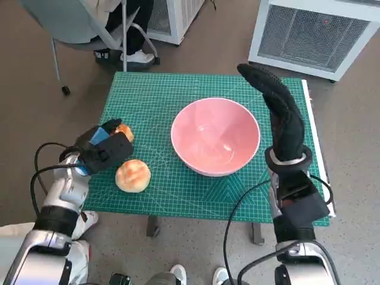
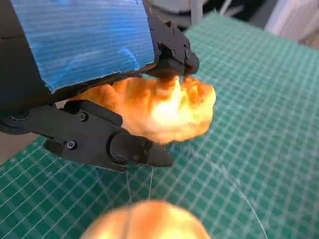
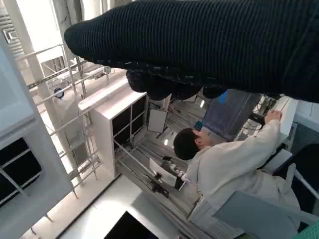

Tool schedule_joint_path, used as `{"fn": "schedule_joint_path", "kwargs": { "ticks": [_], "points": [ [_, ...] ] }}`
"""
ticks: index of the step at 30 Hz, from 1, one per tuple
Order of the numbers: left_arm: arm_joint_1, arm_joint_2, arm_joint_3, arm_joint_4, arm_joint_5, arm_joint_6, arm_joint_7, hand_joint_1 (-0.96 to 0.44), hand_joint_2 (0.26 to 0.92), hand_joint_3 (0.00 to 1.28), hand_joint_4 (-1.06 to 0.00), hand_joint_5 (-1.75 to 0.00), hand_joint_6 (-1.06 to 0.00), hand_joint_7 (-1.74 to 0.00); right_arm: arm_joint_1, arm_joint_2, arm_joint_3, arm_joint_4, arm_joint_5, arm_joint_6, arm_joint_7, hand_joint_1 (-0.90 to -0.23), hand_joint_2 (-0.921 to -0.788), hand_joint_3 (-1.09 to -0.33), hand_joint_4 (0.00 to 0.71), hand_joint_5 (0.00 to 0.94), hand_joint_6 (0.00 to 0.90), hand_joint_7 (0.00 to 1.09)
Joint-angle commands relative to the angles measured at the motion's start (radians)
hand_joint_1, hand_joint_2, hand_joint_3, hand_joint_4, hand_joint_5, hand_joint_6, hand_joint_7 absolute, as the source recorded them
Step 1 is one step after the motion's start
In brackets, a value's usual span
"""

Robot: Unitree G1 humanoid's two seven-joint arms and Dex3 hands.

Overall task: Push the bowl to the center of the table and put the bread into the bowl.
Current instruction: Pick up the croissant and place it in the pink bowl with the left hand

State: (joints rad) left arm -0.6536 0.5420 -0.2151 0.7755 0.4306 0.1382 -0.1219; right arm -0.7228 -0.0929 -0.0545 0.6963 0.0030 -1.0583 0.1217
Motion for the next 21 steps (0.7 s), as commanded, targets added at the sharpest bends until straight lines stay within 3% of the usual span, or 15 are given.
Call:
{"fn": "schedule_joint_path", "kwargs": {
  "ticks": [1, 3, 8, 21],
  "points": [
    [0.013, -0.013, 0.009, 0.022, -0.008, -0.035, 0.030, 0.03, 0.921, 0.13, -0.63, -1.20, -0.55, -1.08, 0.031, -0.003, 0.003, 0.000, 0.017, 0.012, 0.013, -0.516, -0.921, -0.795, 0.322, 0.048, -0.001, 0.78],
    [0.012, -0.009, 0.015, 0.006, -0.011, -0.042, 0.041, 0.01, 0.921, 0.12, -0.64, -1.16, -0.55, -1.22, 0.030, -0.004, 0.002, 0.003, 0.019, 0.011, 0.015, -0.519, -0.921, -0.794, 0.321, 0.049, -0.001, 0.78],
    [0.008, 0.005, 0.030, -0.041, -0.017, -0.050, 0.051, 0.00, 0.920, 0.12, -0.64, -1.14, -0.55, -1.30, 0.029, -0.004, 0.001, 0.007, 0.022, 0.011, 0.018, -0.522, -0.921, -0.793, 0.321, 0.050, -0.001, 0.78],
    [0.016, 0.020, 0.104, -0.320, -0.037, -0.022, 0.026, 0.00, 0.920, 0.11, -0.69, -1.11, -0.54, -1.31, 0.025, -0.005, 0.003, 0.015, 0.024, 0.011, 0.020, -0.516, -0.921, -0.797, 0.320, 0.056, -0.001, 0.78]
  ]
}}
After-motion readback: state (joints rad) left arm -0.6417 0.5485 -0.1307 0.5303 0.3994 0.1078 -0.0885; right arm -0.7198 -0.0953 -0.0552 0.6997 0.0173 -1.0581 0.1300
